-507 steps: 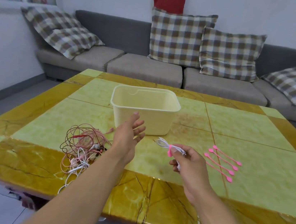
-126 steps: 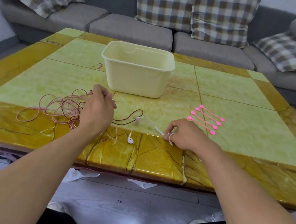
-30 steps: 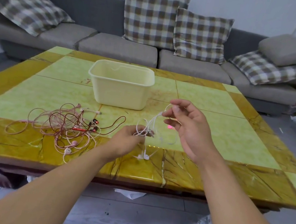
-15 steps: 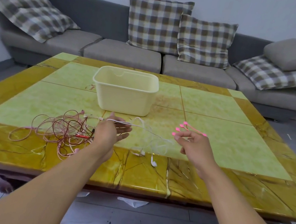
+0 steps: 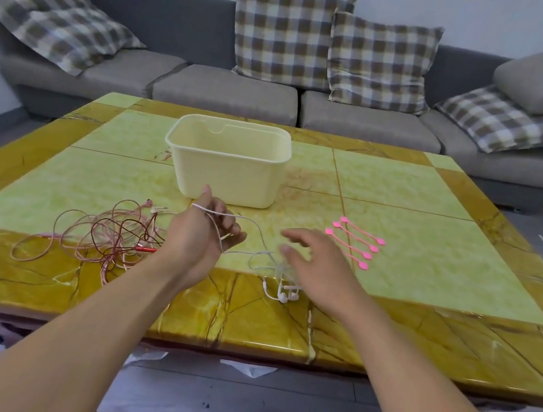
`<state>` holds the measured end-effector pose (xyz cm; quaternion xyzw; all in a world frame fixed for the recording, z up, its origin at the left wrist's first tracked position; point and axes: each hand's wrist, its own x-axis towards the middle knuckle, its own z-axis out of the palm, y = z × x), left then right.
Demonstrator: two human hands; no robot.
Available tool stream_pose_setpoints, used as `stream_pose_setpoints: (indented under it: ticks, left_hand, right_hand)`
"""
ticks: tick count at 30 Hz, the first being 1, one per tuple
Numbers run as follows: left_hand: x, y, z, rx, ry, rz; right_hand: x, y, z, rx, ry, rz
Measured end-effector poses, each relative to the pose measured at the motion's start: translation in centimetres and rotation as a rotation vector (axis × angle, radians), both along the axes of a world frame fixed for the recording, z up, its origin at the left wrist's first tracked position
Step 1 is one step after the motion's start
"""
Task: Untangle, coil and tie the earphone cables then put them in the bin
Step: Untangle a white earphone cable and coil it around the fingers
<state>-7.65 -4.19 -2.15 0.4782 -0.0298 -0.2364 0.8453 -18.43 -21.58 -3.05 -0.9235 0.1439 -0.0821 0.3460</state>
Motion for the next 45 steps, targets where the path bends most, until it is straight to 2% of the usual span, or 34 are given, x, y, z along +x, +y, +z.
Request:
stream_pose_setpoints:
  ticks: [1,3,5,8,10,13,14,15,17,19,21,22,23,26,29,31,33,36,38,39,41,43,45]
  left_hand:
    - [-0.2,-0.2,0.2,-0.013,-0.020,-0.016]
    - [-0.4,-0.4,0.5,-0.045,-0.045,-0.026]
    - [-0.5,-0.6,0.6,-0.036,-0.078,-0.026]
    - [-0.5,-0.5,0.4,0.103,-0.148,-0.058]
    - [-0.3,0.1,-0.3,0.431,-0.372,-0.117]
    - [-0.1,1.2,-1.6,1.116,-0.858,-0.291]
    - [-0.1,1.4,-1.9,1.296,-0.918,-0.357]
    - [-0.1,1.6,-2.2,1.423,-0.923,-0.401]
    - [0.2,1.6,-2.5,1.554,-0.891,-0.382]
    - [0.6,1.5,-2.4,1.634,-0.886,-0.302]
    - [1.1,1.5,-2.2,1.616,-0.883,-0.268]
    - [1.1,1.5,-2.2,1.518,-0.866,-0.279]
    - [1.0,1.5,-2.2,1.368,-0.825,-0.293]
    - [0.2,1.0,-1.7,0.891,-0.609,-0.255]
    - [-0.5,0.2,-0.7,0.572,-0.520,-0.199]
    - [-0.9,-0.1,-0.3,0.450,-0.486,-0.193]
    - [-1.3,-0.4,0.0,0.356,-0.444,-0.196]
    - [-1.4,-0.5,0.5,0.239,-0.370,-0.197]
    - [-1.1,-0.1,0.8,0.291,-0.369,-0.185]
    - [-1.0,0.1,0.7,0.409,-0.426,-0.167]
    - [-0.8,0.7,0.3,0.795,-0.629,-0.113]
    - [-0.7,1.2,-0.2,1.123,-0.775,0.016]
    - [-0.3,1.3,-0.5,1.249,-0.820,0.145]
  right_hand:
    - [0.2,1.1,0.2,0.107,0.027,0.087]
    - [0.4,2.4,-0.2,0.108,0.062,0.174]
    - [0.5,2.7,-0.9,0.079,-0.005,0.113]
    - [0.3,2.3,-0.5,0.298,-0.145,0.004]
    - [0.2,2.0,0.9,0.556,-0.299,-0.061]
    - [-0.3,0.2,3.3,0.930,-0.496,-0.192]
    - [-0.6,-0.4,3.8,0.946,-0.534,-0.230]
    - [-1.0,-1.0,4.2,0.862,-0.554,-0.270]
    - [-2.0,-1.5,5.0,0.553,-0.580,-0.331]
    - [-2.7,-1.6,5.6,0.383,-0.620,-0.355]
    - [-2.9,-2.5,5.6,0.266,-0.584,-0.373]
    - [-2.7,-3.1,5.3,0.190,-0.511,-0.376]
    - [-2.5,-3.7,4.8,0.130,-0.411,-0.361]
    - [-2.0,-4.0,2.6,0.145,-0.088,-0.187]
    - [-1.9,-2.6,0.4,0.099,0.155,0.044]
    - [-1.6,-1.2,-0.6,0.096,0.226,0.154]
    - [-1.1,0.0,-1.3,0.094,0.219,0.176]
    - [-0.5,0.7,-1.8,-0.102,0.260,0.135]
    - [-0.4,0.4,-1.6,-0.272,0.376,0.094]
    - [-0.5,0.1,-1.4,-0.309,0.416,0.064]
    - [-0.6,-0.9,-1.0,-0.319,0.434,-0.003]
    - [-0.8,-2.0,-0.2,-0.254,0.364,-0.054]
    - [-1.0,-2.7,0.8,-0.101,0.179,-0.099]
